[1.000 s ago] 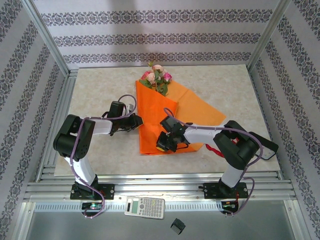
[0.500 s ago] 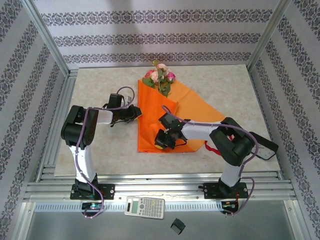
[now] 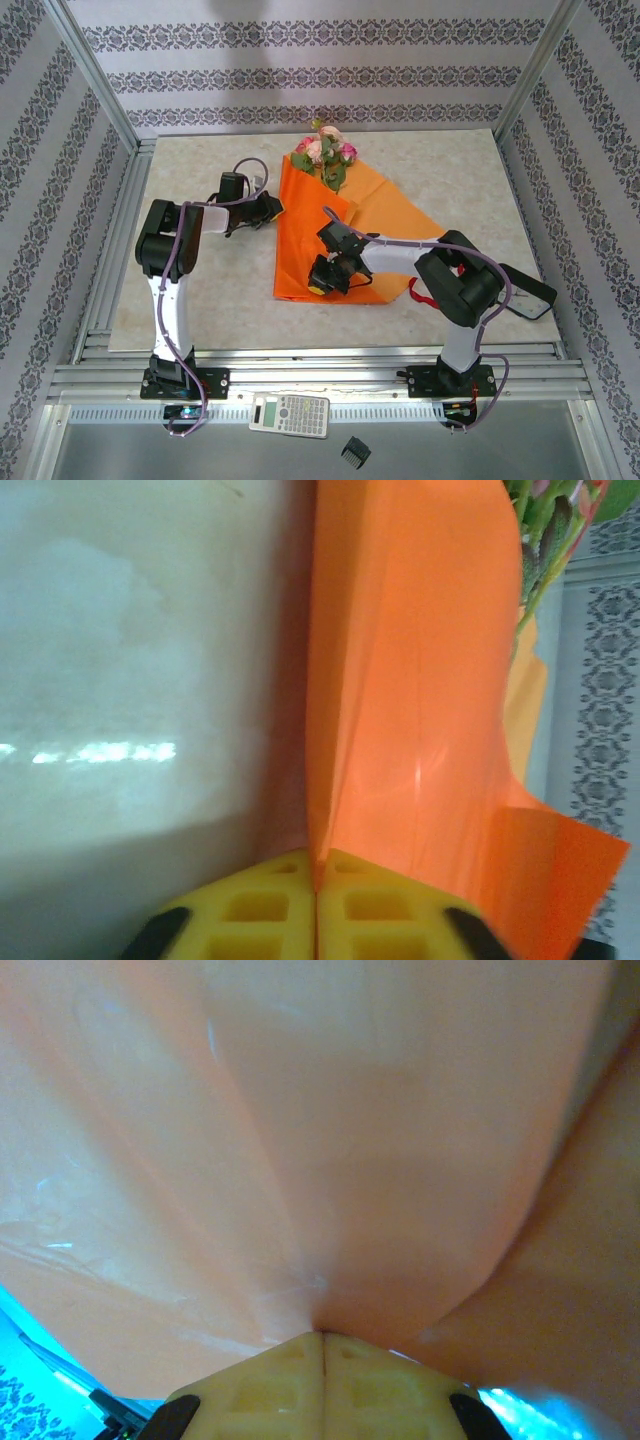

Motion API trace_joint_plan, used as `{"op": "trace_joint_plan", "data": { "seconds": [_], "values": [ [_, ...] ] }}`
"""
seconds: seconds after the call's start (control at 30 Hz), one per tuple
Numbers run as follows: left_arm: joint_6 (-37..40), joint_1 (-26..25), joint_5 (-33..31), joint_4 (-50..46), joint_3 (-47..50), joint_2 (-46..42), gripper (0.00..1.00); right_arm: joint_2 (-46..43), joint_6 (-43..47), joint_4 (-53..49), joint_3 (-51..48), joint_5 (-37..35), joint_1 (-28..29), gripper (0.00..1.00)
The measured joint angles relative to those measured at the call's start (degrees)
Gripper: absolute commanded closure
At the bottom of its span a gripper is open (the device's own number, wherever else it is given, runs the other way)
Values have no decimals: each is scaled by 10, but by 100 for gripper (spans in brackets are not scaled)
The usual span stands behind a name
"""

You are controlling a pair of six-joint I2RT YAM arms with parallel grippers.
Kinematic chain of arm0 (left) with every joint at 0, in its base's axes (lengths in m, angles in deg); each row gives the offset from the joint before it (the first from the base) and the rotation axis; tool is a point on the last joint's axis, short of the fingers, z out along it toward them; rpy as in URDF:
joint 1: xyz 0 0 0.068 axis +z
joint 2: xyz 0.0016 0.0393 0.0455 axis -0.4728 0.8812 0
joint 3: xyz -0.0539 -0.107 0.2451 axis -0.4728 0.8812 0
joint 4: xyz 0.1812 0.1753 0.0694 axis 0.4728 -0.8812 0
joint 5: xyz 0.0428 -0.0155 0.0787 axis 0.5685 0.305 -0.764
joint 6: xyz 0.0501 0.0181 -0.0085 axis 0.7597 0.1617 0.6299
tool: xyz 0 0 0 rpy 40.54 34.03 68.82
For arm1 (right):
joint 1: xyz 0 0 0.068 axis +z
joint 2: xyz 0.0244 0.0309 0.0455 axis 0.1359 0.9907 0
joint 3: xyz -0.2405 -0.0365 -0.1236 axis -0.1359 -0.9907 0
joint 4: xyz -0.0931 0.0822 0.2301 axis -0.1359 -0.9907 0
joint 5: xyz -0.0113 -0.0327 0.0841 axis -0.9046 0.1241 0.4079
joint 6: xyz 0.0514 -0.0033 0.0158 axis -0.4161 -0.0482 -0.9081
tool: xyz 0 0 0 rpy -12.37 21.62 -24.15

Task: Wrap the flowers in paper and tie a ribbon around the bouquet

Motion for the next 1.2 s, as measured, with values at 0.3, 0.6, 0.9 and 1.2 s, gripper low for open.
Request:
{"op": "trace_joint_plan", "data": {
  "seconds": [0.3,0.6,0.9,1.2],
  "values": [
    [-23,4,-23,64,-35,43,100,14,27,-26,23,11,-7,100],
    [-34,41,-47,113,100,-35,100,25,116,-104,56,14,-8,100],
    [-46,56,-42,125,102,-47,73,27,157,-137,64,19,-8,100],
    [-35,68,-39,79,-27,28,100,35,160,-143,73,22,-8,100]
  ]
}}
